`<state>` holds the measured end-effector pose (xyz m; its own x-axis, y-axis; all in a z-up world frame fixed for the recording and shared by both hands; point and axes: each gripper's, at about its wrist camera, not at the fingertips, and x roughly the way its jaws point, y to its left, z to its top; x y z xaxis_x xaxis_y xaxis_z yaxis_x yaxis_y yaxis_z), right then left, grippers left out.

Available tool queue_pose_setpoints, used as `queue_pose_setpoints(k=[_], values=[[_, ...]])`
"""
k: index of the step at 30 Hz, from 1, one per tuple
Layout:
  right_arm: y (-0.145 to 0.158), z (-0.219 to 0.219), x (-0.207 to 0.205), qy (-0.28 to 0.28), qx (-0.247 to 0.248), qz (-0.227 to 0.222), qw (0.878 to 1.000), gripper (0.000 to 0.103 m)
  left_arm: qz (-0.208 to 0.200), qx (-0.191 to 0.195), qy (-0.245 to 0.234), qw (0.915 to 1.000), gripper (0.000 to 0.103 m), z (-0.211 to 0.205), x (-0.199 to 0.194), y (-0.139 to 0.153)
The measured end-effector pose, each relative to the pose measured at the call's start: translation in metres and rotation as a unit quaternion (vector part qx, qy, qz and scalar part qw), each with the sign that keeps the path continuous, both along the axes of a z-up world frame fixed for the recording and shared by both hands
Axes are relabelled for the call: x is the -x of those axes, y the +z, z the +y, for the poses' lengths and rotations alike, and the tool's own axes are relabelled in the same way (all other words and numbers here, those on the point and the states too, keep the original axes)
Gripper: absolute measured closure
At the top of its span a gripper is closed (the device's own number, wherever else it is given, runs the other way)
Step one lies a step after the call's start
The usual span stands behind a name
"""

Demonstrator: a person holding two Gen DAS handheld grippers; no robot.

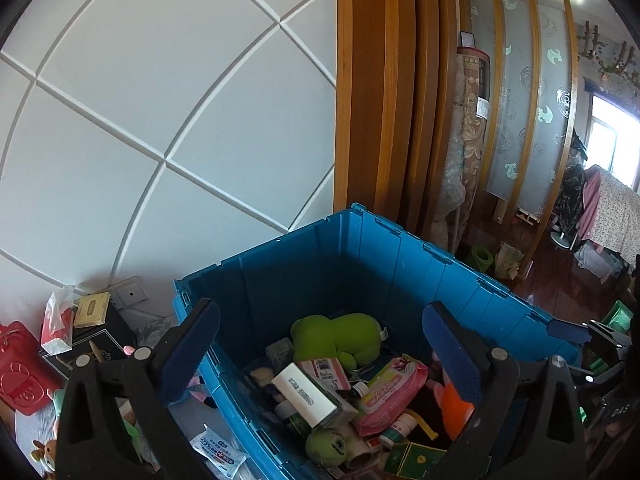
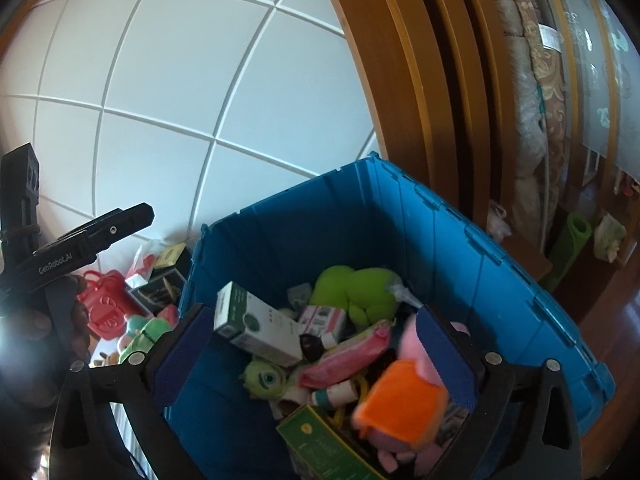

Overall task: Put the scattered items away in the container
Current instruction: 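Open both tools to drop the white-green box and pig plush into the crate, then move both open tools back over the pile on the bed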

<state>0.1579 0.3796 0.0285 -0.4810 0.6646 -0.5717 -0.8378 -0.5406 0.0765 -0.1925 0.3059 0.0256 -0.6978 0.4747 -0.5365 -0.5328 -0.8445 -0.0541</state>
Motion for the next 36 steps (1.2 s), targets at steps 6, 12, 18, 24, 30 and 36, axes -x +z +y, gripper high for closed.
queue_pose_setpoints(k=[6,12,18,24,30,36], values=[[-0.002,-0.007,0.005,0.009,0.002,0.001,1.000,0.000,0.001,0.000,-0.004,1.0000,0.001,-0.006,-0.008,-0.001],[-0.003,-0.021,0.012,0.016,0.004,-0.001,1.000,0.000,0.003,-0.007,0.003,1.0000,0.001,-0.022,-0.017,-0.002],[-0.002,-0.035,0.020,0.020,0.000,-0.005,1.000,0.000,-0.001,-0.012,0.010,0.9999,0.001,-0.039,-0.025,-0.004],[-0.002,-0.048,0.029,0.024,-0.002,-0.007,1.000,0.000,-0.004,-0.017,0.019,0.9997,0.001,-0.054,-0.032,-0.008],[-0.002,-0.061,0.038,0.027,-0.005,-0.010,1.000,0.000,-0.003,-0.017,0.024,0.9996,0.001,-0.070,-0.039,-0.011],[-0.002,-0.074,0.050,0.031,-0.011,-0.014,0.999,0.000,-0.005,-0.017,0.027,0.9995,0.001,-0.089,-0.046,-0.015]])
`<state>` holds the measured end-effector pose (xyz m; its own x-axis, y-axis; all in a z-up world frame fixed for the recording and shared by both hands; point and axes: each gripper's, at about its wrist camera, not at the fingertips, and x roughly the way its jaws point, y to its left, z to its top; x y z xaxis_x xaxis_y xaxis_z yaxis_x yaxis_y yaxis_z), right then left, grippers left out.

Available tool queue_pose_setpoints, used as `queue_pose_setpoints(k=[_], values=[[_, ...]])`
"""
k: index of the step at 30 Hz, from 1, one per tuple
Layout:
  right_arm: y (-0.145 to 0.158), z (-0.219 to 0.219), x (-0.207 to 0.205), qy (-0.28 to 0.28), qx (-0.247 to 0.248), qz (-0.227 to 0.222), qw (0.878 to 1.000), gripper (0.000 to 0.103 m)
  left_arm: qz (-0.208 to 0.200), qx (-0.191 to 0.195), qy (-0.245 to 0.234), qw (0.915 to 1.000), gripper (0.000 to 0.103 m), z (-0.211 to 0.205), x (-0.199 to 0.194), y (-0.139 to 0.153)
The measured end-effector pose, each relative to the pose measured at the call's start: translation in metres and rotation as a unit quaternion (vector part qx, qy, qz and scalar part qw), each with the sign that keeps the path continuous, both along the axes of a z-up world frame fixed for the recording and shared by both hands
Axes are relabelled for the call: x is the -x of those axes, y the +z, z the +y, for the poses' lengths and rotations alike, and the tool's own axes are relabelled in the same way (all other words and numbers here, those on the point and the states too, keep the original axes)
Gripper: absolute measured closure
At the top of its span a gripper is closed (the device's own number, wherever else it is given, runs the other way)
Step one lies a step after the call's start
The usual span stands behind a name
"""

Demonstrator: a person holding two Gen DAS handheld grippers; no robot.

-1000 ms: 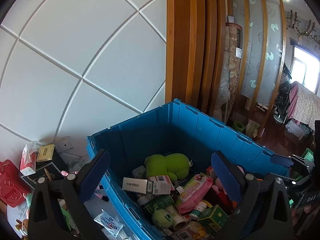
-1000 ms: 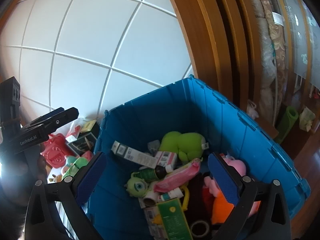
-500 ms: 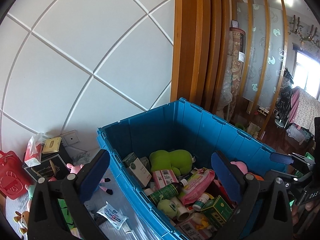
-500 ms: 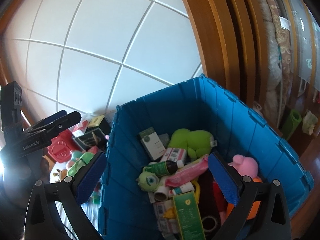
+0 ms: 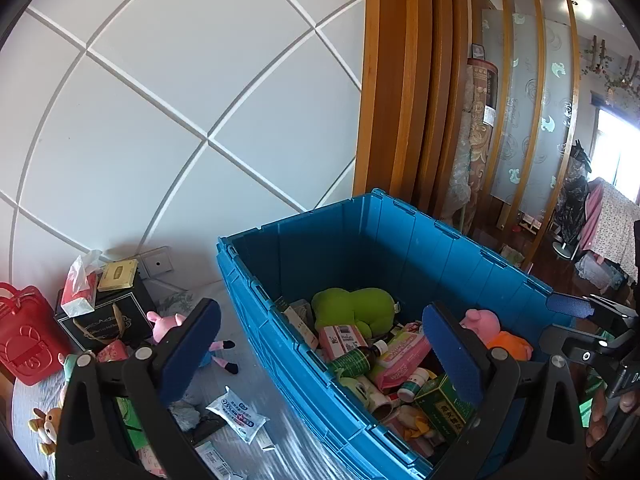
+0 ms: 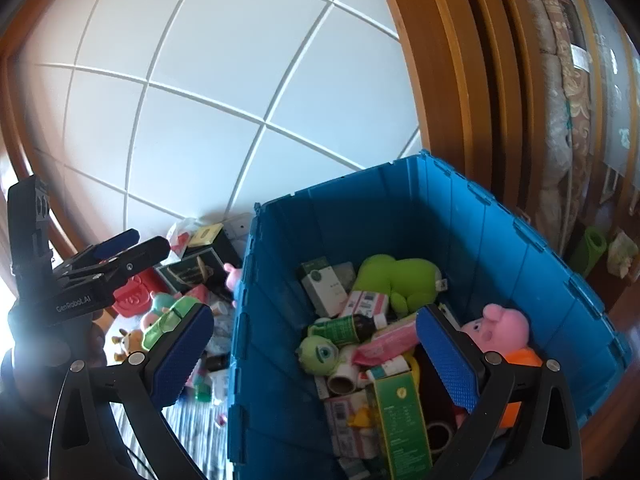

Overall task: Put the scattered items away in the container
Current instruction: 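Move both open tools back over the pile on the bed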

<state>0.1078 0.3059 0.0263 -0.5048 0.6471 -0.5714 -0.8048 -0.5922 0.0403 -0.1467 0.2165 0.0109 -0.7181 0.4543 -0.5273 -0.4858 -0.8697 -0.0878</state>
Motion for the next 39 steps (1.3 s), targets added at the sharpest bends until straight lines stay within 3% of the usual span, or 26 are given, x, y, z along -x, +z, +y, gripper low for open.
queue_pose_setpoints(k=[24,33,39], values=[[-0.026,-0.055,0.088,0.016,-0.001,-0.019,1.000,0.000,-0.009,-0.007,0.028,0.9995,0.001,-0.121,-0.014,-0.021],[-0.049,-0.078,0.132,0.035,0.009,-0.034,0.999,0.000,-0.022,-0.005,0.080,0.9965,0.001,-0.196,-0.023,-0.039],[-0.078,-0.090,0.163,0.047,0.030,-0.049,0.997,0.000,-0.050,0.001,0.126,0.9907,0.001,-0.256,-0.028,-0.069]])
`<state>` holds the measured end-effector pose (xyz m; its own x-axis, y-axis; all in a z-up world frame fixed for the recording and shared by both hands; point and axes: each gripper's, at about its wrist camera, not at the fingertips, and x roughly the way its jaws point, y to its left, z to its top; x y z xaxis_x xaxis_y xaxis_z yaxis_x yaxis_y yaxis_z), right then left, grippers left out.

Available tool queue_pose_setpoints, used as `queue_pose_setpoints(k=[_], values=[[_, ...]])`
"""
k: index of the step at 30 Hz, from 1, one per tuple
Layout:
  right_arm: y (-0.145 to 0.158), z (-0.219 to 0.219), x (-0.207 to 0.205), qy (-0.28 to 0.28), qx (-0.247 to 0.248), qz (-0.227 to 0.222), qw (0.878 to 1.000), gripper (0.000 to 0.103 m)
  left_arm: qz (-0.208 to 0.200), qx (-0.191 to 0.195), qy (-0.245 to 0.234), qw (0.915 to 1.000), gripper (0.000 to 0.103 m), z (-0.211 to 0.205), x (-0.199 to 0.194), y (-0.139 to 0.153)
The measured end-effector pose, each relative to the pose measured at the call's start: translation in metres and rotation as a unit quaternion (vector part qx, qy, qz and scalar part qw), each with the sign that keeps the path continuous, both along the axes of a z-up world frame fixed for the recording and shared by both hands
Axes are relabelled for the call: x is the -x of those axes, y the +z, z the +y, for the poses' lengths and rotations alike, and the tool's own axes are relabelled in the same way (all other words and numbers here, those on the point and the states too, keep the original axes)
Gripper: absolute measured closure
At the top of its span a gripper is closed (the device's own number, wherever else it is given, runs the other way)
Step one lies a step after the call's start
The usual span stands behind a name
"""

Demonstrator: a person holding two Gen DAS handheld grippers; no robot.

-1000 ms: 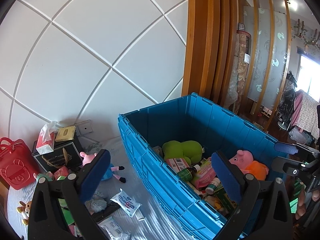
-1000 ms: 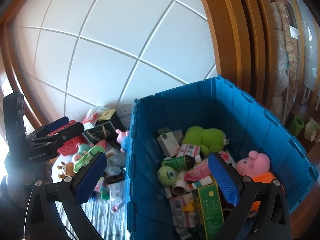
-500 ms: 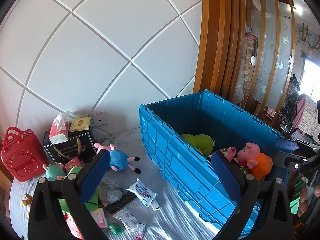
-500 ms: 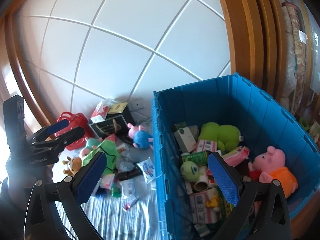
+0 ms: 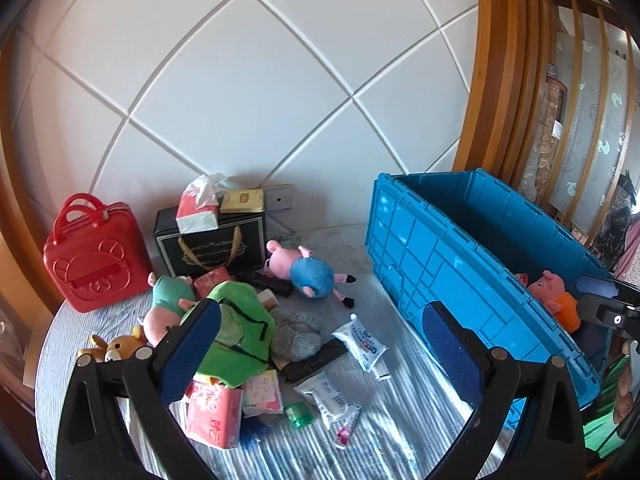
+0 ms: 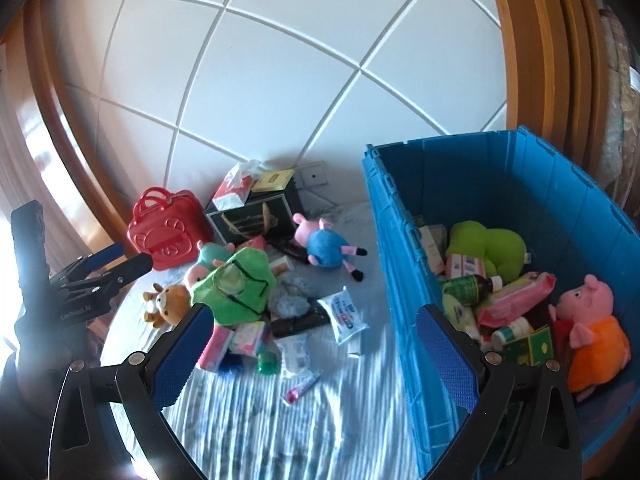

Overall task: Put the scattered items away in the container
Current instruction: 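Move both open tools back over the pile on the bed, then grasp the pink flower tissue pack with the left tool while the right tool grasps a white wipes pack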

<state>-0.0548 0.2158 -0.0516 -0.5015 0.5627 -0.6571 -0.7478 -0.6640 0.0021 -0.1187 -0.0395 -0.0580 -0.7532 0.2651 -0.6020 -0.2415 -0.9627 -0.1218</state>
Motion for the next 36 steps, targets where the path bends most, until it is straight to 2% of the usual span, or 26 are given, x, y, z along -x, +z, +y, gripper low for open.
queue_pose_setpoints(k=[9,13,19,24,27,34,36], values=[[-0.059,-0.011,0.047,0.019,0.029,-0.045,0.998,0.000,-0.061,0.036,0.057,0.9959,0.001,-0.070,-0.013,-0.074],[-0.097,-0.009,0.061,0.018,0.058,-0.066,0.996,0.000,-0.101,0.050,0.065,0.9916,0.001,-0.088,-0.010,-0.116],[-0.149,-0.007,0.077,0.013,0.101,-0.093,0.990,0.000,-0.139,0.074,0.065,0.9854,0.001,-0.106,0.011,-0.187],[-0.191,0.000,0.090,0.004,0.124,-0.113,0.986,0.000,-0.179,0.064,0.063,0.9798,0.002,-0.118,0.042,-0.254],[-0.218,0.004,0.098,0.002,0.133,-0.126,0.983,0.000,-0.199,0.066,0.061,0.9760,0.002,-0.119,0.058,-0.284],[-0.278,0.027,0.112,-0.010,0.158,-0.142,0.977,0.000,-0.198,0.037,0.036,0.9789,0.002,-0.116,0.072,-0.317],[-0.292,0.036,0.115,-0.013,0.162,-0.147,0.976,0.000,-0.206,0.039,0.039,0.9771,0.002,-0.114,0.077,-0.328]])
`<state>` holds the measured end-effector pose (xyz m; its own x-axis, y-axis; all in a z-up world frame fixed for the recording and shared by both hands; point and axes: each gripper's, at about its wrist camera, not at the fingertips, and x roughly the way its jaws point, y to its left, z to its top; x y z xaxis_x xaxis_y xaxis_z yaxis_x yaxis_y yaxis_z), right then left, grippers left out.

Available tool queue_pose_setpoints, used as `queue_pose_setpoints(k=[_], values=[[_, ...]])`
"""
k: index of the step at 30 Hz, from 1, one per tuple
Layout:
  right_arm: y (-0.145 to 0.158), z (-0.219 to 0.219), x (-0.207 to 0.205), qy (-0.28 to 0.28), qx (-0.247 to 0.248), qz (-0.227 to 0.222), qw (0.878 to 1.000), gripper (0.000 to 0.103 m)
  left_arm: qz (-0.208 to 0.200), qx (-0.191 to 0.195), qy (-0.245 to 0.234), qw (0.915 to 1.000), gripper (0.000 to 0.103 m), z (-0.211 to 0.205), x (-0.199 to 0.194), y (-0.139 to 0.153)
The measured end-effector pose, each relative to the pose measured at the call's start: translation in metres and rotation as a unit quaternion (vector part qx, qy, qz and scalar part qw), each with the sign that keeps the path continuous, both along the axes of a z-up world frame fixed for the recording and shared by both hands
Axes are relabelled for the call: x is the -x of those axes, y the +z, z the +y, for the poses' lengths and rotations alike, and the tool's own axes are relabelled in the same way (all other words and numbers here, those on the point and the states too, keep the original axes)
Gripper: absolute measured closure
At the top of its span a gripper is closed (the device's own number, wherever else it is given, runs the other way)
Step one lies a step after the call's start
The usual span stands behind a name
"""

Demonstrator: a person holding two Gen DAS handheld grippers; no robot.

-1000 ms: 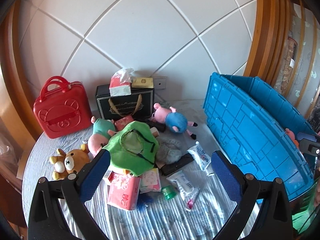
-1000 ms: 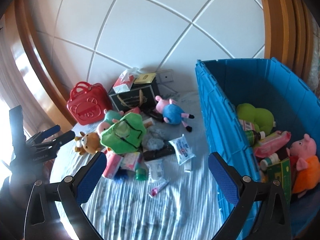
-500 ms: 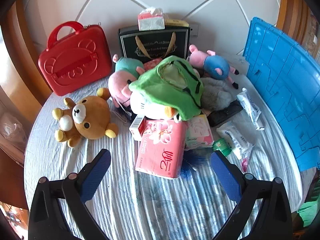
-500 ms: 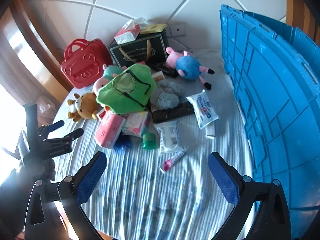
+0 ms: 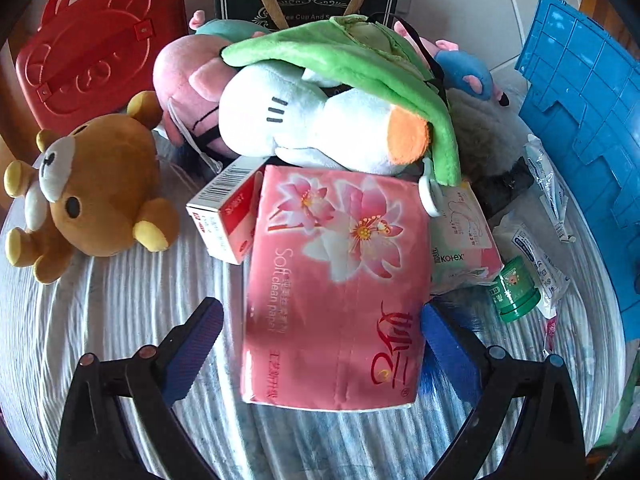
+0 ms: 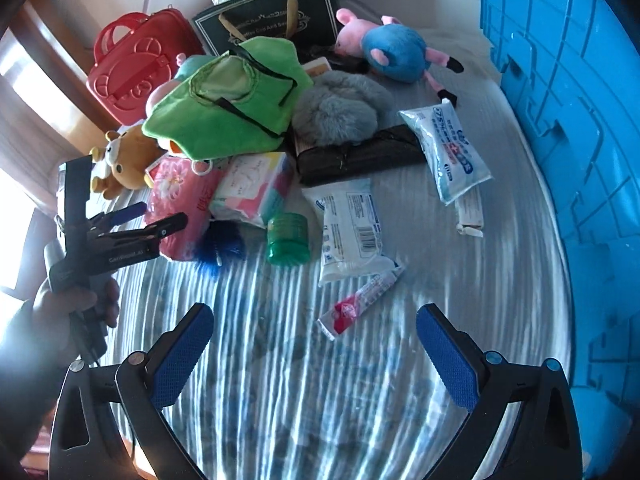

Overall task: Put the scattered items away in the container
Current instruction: 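Grasp the pink flower tissue pack with the left tool while the right tool grasps a white wipes pack, then lift the tissue pack and wipes pack and carry them over the blue crate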

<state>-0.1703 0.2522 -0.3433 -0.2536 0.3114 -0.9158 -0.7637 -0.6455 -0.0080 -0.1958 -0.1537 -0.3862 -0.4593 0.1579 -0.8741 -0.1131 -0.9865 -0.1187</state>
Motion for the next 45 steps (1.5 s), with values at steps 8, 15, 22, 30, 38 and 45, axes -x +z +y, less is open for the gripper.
queue_pose_setpoints(k=[8,15,22,30,38,45], values=[[-0.042,0.043,0.015,-0.023,-0.009,-0.024,0.999,0.001,0.014,-0.038,0.021,0.9989,0.010,-0.008,-0.001,-0.004],[-0.067,0.070,0.024,-0.041,-0.029,-0.052,0.997,0.010,0.034,-0.060,0.033,0.9971,0.011,-0.018,-0.023,0.016],[-0.086,0.077,0.032,-0.040,-0.020,-0.062,0.997,0.015,0.035,-0.057,0.033,0.9972,0.011,-0.016,-0.034,0.018],[-0.081,0.068,0.033,-0.033,-0.046,-0.070,0.996,0.052,0.031,-0.060,0.029,0.9973,0.011,-0.017,-0.055,0.024],[-0.073,0.049,0.023,-0.031,-0.029,-0.060,0.997,0.056,0.037,-0.052,0.029,0.9975,0.011,-0.017,-0.069,0.035],[-0.055,0.028,0.016,-0.032,-0.025,-0.046,0.998,0.057,0.043,-0.046,0.037,0.9973,0.011,-0.016,-0.083,0.045]])
